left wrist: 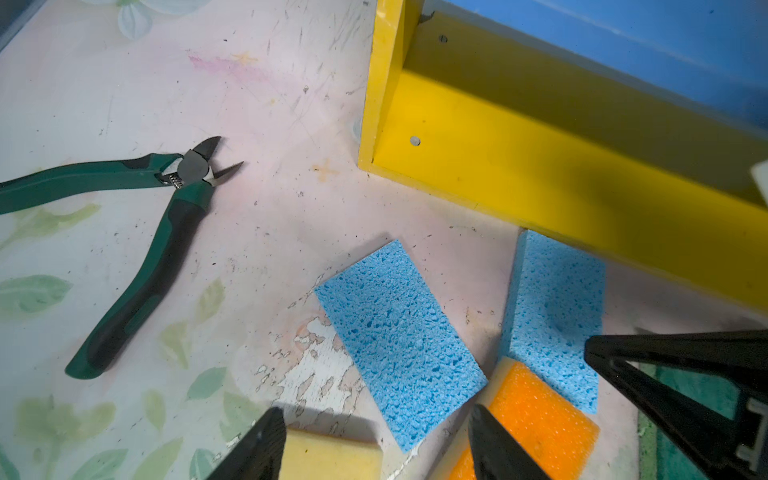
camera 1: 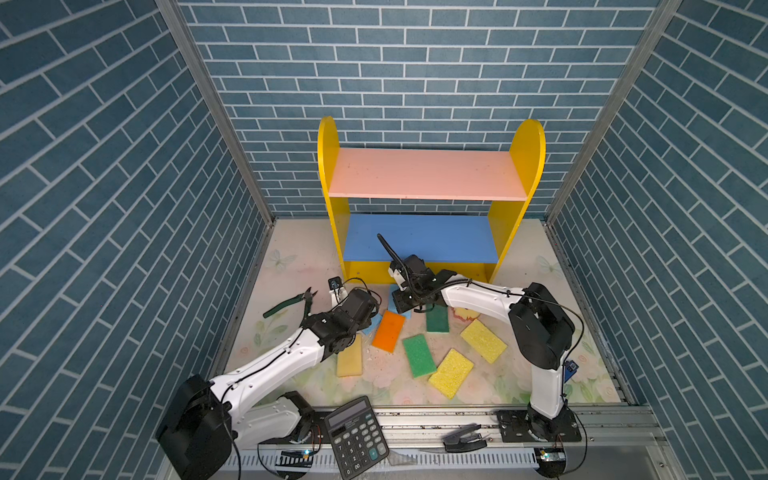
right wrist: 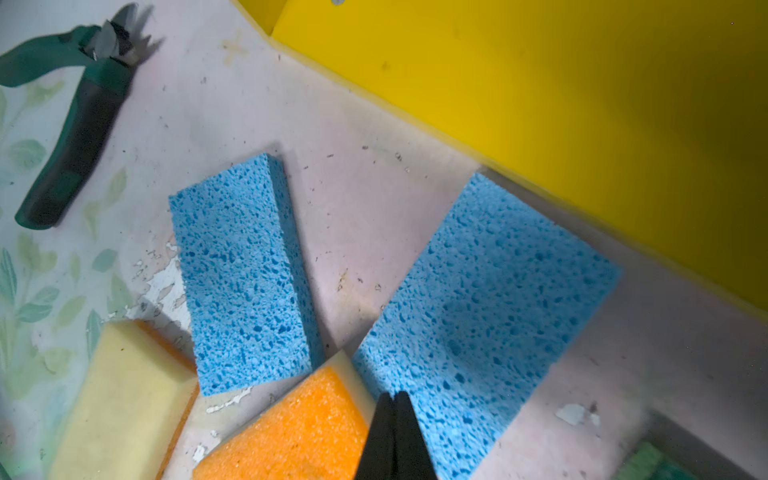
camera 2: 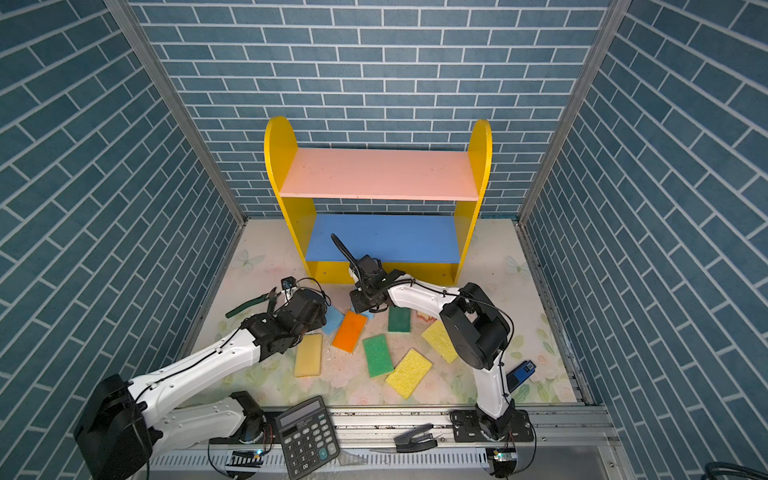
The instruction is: Place and organize the cleaning sponges onto the shelf
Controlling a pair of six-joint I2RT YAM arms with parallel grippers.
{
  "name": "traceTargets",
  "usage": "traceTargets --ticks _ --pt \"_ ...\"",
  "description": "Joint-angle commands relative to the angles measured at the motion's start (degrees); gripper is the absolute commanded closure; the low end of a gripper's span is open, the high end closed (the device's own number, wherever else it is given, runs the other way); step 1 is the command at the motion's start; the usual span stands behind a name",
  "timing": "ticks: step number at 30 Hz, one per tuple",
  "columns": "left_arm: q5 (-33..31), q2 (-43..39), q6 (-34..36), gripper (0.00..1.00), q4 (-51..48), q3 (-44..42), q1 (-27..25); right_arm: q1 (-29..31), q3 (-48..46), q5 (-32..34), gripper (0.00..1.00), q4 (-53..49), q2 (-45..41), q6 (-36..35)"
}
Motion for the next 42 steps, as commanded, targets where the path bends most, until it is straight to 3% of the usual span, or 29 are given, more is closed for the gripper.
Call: traceTargets --ticks 1,15,21,22,26,30,32,35,42 --pt "0.3 0.9 0.6 0.29 1.4 1.3 0.3 0.6 1.7 -3.2 0.95 -3.0 2.0 -0.3" --pt "0.0 0.8 0.4 0.28 2.2 0.6 0.4 4.4 -6.7 -9.9 0.95 0.1 -3.1 1.2" --pt "1.4 0.1 0.4 0.28 4.2 -0.6 0.5 4.4 -10.9 -8.5 0.95 2.0 -7.2 4.8" --pt "2.3 0.4 0.7 0.33 5.0 -0.6 0.5 3.9 -12.0 -7.8 0.95 3.3 -8.6 6.2" --pt "6.7 3.0 3.6 0.73 9.4 -0.6 0.4 -0.4 -14.5 -7.9 0.90 6.9 -11.9 14.0" --pt "9.7 5.3 5.0 0.80 14.0 -0.5 0.4 -4.6 -14.6 -5.8 0.89 5.4 -11.4 21.8" --pt "11.9 6.4 5.6 0.79 17.9 -0.6 0.5 -5.2 -14.3 -4.0 0.87 4.6 -10.7 23.8" --pt "15.0 8.4 5.4 0.60 22.3 -0.6 0.5 -5.9 -13.8 -2.5 0.79 3.6 -9.4 26.2" --pt "21.4 17.1 4.2 0.55 27.3 -0.4 0.4 -6.5 -14.4 -3.4 0.72 6.8 -6.3 28.7"
